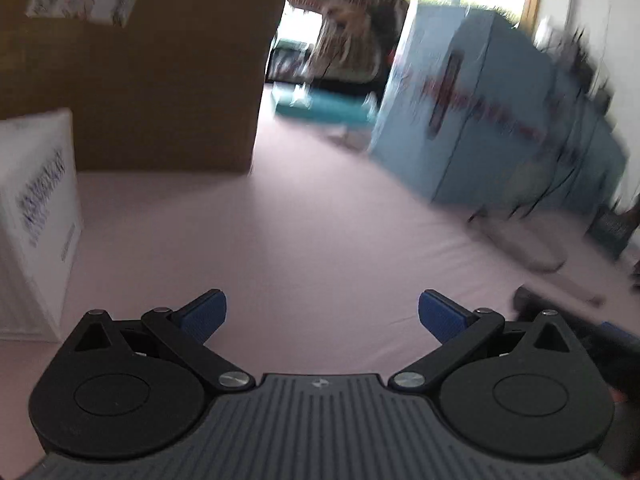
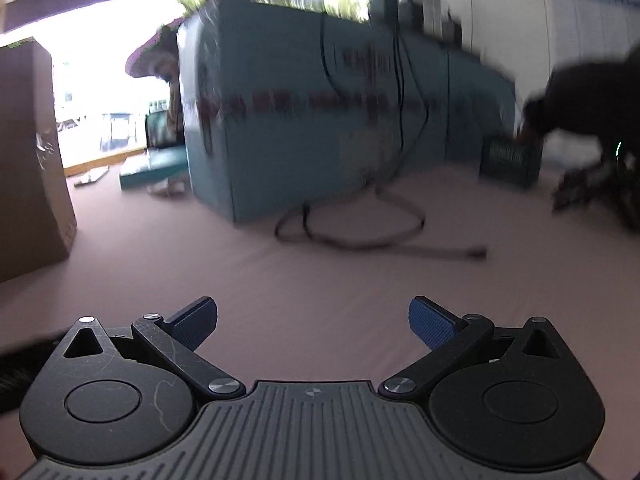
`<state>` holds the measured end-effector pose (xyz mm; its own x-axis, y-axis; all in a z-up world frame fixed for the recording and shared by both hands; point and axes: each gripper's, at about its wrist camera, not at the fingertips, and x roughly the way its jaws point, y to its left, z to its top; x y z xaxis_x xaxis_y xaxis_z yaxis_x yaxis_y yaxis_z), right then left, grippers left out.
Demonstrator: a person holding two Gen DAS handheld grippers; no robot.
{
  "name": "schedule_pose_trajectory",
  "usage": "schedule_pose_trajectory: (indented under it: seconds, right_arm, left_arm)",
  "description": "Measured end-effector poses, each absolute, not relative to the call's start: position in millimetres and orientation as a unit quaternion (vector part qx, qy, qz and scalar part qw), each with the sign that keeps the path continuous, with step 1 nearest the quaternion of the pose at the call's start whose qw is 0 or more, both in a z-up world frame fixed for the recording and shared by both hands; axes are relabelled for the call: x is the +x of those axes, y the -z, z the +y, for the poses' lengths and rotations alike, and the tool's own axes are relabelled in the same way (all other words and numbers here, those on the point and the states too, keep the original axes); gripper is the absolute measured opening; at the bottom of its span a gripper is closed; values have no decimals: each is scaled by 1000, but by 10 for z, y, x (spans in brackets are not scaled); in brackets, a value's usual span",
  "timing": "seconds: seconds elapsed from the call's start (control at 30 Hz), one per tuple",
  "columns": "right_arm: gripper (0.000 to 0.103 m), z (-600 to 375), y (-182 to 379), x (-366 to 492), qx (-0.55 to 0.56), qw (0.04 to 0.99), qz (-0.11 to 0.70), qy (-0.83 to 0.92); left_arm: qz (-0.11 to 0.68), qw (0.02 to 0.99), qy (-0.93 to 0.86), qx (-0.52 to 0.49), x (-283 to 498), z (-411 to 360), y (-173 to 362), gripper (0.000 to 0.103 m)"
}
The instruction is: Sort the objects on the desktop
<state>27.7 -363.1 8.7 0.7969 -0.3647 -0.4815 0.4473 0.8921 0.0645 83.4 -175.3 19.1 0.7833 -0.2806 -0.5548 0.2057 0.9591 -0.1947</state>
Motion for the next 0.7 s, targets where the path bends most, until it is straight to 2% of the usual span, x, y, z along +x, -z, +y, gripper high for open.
schedule_pose_trajectory:
  seconds: [0.13,0.7]
  right_arm:
    - [103,-3713,46,535,91,920,312,219]
    - [103,-3692,51,566,88,915,311,242]
  left_arm:
    - [314,941,120,-24,943,-1880,-163,103]
    - [315,943,105,-23,1002,-1919,-149,103]
